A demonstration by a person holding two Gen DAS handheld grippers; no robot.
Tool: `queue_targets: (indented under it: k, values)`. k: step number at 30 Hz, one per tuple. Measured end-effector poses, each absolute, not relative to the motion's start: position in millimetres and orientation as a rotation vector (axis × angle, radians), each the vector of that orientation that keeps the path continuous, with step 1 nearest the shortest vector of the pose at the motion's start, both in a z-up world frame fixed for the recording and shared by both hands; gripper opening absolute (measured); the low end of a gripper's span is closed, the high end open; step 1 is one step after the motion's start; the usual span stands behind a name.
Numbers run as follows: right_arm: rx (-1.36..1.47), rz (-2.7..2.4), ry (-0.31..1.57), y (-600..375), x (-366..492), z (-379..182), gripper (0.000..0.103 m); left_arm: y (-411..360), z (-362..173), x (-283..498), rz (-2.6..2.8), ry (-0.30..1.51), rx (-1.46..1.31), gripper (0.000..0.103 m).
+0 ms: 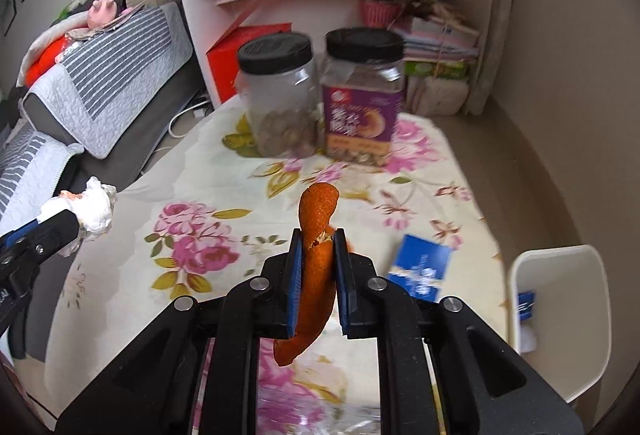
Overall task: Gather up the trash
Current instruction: 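Carry the orange snack into the white bin and open the right gripper while the left carries the wad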
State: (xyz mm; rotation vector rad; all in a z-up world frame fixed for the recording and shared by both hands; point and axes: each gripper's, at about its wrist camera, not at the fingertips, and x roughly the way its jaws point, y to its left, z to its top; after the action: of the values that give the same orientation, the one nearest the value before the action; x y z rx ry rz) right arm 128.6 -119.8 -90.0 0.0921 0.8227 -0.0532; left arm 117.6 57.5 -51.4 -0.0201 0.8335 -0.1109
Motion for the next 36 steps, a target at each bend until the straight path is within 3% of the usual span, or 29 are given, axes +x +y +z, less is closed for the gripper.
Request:
queue_targets:
  k: [36]
  values:
    - [0.248,-0.338,0.744,-299,43,-69,0.015,-122,-59,75,-0.309,0.775,0.158,0.026]
